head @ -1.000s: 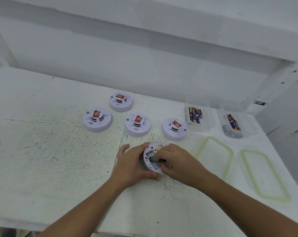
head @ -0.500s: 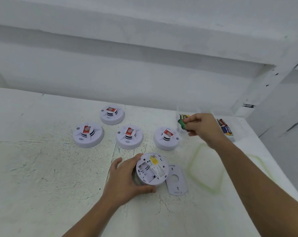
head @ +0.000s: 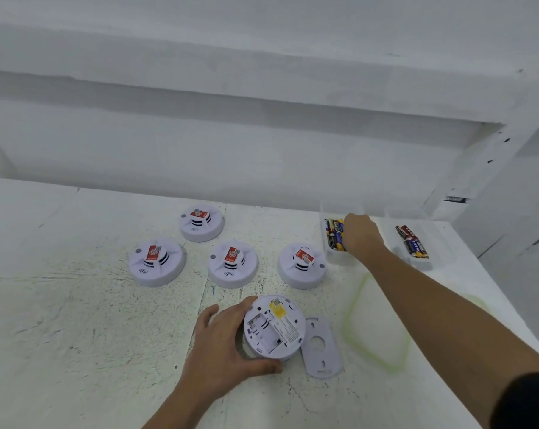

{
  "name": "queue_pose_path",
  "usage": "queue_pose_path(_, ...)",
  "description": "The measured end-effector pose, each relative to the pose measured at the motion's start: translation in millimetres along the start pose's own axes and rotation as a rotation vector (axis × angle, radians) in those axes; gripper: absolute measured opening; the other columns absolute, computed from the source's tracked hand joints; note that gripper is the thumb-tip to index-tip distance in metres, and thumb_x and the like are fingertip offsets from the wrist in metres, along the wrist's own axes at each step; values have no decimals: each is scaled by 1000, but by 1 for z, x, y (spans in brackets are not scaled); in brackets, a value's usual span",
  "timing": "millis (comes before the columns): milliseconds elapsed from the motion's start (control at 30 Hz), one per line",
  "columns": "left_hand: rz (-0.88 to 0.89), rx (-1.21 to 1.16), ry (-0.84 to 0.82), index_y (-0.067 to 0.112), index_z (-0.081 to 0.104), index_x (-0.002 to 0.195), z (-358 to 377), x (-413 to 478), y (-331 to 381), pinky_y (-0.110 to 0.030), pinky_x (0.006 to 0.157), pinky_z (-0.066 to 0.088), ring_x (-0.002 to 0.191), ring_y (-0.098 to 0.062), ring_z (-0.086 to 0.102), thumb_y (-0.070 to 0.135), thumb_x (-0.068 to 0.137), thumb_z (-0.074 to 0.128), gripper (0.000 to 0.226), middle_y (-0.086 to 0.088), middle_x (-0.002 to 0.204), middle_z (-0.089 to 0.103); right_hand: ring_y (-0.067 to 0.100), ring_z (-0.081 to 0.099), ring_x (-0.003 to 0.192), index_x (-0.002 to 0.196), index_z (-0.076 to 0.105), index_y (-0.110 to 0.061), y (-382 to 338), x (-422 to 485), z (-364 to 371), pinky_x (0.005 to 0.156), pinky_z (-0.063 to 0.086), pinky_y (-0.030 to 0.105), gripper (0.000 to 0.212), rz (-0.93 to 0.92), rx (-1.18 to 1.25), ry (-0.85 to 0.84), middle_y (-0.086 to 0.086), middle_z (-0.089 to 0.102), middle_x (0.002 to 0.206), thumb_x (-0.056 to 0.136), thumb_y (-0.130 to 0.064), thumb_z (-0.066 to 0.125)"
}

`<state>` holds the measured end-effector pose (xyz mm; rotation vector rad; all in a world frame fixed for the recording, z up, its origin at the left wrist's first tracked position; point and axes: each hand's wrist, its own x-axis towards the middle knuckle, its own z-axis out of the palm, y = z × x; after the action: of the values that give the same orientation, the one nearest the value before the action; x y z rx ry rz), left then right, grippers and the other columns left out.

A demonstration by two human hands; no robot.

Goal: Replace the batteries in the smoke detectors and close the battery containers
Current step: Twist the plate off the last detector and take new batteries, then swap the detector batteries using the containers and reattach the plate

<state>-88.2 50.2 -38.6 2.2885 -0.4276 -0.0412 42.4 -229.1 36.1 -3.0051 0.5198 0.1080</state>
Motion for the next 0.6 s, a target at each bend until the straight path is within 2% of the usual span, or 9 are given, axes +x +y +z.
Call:
queue_pose_path(100,4,0,7,59,36,119,-1,1,1,-32,114,14,114,22,38,78,42,75,88,49,112,48,26,51,70,61,30,-13,3,6,4,52,39,27,36,13,8,-1,3,39,60,86,0,53)
queue_pose_path(167,4,-7,6,59,36,117,-1,1,3,-28,112,12,115,23,35,76,43,76,85,50,116,44,26,51,70,63,33,-11,5,7,3,48,36,25,32,13,-11,2,3,41,62,86,0,53)
queue_pose_path(233,8,-10,6,59,37,117,-1,0,4,-25,111,10,116,22,34,75,44,76,85,51,123,37,27,54,75,72,38,-8,4,6,4,54,40,28,22,-1,-34,5,5,45,70,87,-3,53)
queue_pose_path(300,7,-12,5,59,37,119,0,0,4,-25,111,10,116,20,36,76,43,76,87,49,122,40,26,55,77,76,39,-9,4,8,6,56,40,28,18,-10,-43,-7,4,45,71,87,-4,53)
queue_pose_path(400,-5,-12,8,58,38,120,0,0,3,-25,111,12,116,20,36,80,41,74,89,44,110,53,21,47,61,62,32,-11,7,12,7,44,31,23,32,-32,10,-12,2,39,60,86,1,49)
queue_pose_path(500,-16,-2,-1,59,38,118,1,0,3,-26,112,12,116,19,37,82,41,73,88,46,114,49,14,35,48,57,30,-11,12,15,6,42,26,22,36,-24,106,-28,3,37,55,83,6,48)
queue_pose_path(533,-22,-3,-6,59,38,119,0,0,4,-27,113,13,116,19,37,82,40,72,89,47,117,47,15,36,46,57,33,-9,14,18,7,42,28,22,34,-12,164,-29,5,39,54,83,6,50)
queue_pose_path(600,-32,-13,-3,57,40,119,-1,1,7,-31,113,16,116,22,34,83,39,73,90,49,116,46,23,53,49,62,52,4,20,19,5,46,45,26,19,5,286,-17,15,54,57,81,4,54)
